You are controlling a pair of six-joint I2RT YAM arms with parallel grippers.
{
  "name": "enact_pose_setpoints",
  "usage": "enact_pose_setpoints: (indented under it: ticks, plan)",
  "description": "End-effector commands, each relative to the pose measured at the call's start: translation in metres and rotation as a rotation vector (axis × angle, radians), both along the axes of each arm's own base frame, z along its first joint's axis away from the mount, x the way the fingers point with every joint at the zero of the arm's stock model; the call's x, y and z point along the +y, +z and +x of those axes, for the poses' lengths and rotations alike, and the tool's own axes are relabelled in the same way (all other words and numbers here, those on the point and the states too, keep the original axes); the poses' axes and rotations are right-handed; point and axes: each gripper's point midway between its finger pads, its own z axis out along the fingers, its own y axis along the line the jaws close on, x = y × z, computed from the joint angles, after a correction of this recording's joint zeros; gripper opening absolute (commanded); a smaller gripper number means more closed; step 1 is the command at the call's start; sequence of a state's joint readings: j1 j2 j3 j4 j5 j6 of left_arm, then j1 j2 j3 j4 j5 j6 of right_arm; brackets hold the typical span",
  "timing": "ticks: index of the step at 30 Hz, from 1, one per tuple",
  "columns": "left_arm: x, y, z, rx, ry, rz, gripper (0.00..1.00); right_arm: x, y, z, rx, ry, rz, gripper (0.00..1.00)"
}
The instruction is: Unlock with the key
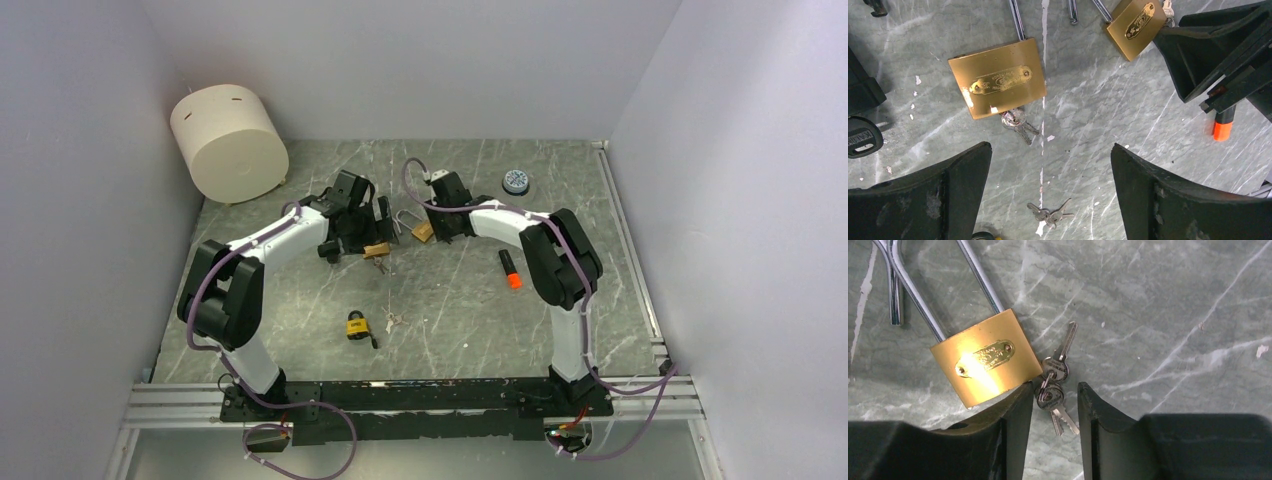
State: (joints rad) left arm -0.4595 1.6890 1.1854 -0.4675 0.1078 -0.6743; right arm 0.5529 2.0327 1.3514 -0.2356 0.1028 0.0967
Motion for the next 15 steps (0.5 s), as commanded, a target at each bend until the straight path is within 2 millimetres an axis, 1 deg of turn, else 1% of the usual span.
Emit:
enact_pose_setpoints:
  ticks: [1,3,6,8,11,13,15]
  plan:
    - [-0.002,0.010,0.007,-0.040,0.004,-0.015,0.92,0.007,0.000,0.015,-0.018,0.005,0.027,0.36]
    - [-0.002,0.010,0.007,-0.037,0.003,-0.015,0.91,0.006,-0.003,0.016,-0.002,-0.017,0.045,0.23]
    - [-0.002,0.010,0.005,-0.036,0.002,-0.024,0.91,0.002,-0.004,0.013,0.016,-0.052,0.068,0.07]
    - [-0.002,0.011,0.002,-0.033,-0.001,-0.033,0.91,0.001,0.002,0.008,0.009,-0.066,0.089,0.00]
    - [-0.004,0.020,-0.001,-0.054,0.008,-0.066,0.87,0.000,0.018,-0.002,-0.013,-0.079,0.141,0.00]
    - [-0.010,0.039,-0.004,-0.119,-0.001,-0.145,0.88,0.000,0.033,-0.009,-0.039,-0.080,0.193,0.00]
    - [-0.013,0.050,-0.010,-0.147,-0.010,-0.195,0.88,0.003,0.049,-0.019,-0.066,-0.061,0.250,0.00]
